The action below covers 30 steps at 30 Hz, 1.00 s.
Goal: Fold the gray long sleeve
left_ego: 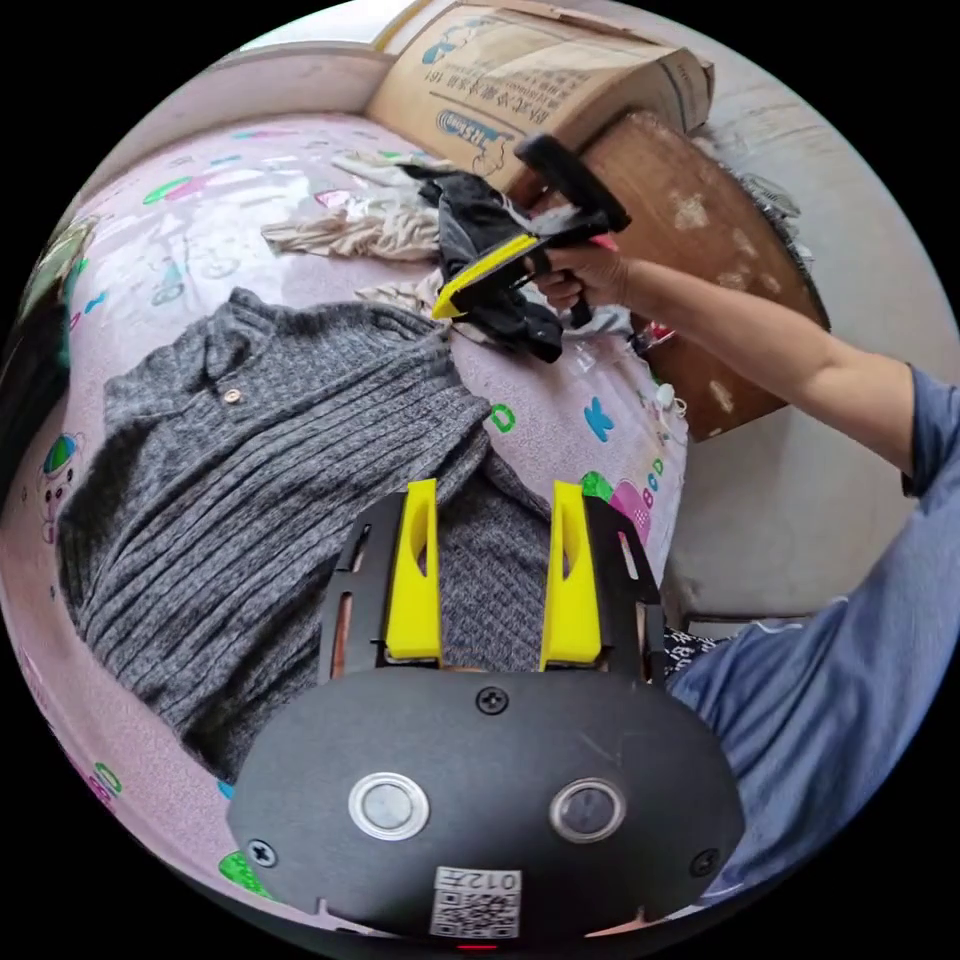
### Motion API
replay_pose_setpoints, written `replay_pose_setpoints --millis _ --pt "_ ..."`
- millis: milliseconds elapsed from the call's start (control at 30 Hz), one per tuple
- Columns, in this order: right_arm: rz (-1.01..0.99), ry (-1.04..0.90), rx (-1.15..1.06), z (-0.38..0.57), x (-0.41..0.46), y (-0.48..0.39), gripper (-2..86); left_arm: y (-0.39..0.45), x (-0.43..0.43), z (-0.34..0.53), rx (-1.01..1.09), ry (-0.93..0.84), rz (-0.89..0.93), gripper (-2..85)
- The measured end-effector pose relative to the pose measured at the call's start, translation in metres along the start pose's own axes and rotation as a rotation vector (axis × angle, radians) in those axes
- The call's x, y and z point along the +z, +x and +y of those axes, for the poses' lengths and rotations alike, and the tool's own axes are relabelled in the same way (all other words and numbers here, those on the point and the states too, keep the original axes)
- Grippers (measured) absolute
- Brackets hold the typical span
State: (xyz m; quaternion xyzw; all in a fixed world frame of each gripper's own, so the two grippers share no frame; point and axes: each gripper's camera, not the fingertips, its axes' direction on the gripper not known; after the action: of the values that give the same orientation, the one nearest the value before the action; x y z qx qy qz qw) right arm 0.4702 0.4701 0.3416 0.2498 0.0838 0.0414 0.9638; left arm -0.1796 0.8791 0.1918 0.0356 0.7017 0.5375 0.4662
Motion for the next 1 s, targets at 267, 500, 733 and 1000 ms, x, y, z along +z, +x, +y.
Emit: replay_pose_setpoints --millis 267,500,733,1000 --pt "-0.001 0.025 -0.064 0.029 0.051 -0.066 0.2 -0.136 -0.063 0.058 -0.279 0.092 -0.306 3.4" --pt "0.203 0.033 -0.074 0.027 0.076 -0.116 0.1 -0.196 -0.064 0.114 -0.370 0.028 -0.391 0.6" --pt "-0.050 0.037 -0.311 -0.086 0.150 -0.241 0.5 -0.206 -0.087 0.146 -0.378 0.175 -0.497 0.3" --pt "0.083 -0.131 -0.647 -0.122 0.235 -0.334 2.0 -0.240 -0.100 0.189 -0.472 0.267 -0.406 0.3"
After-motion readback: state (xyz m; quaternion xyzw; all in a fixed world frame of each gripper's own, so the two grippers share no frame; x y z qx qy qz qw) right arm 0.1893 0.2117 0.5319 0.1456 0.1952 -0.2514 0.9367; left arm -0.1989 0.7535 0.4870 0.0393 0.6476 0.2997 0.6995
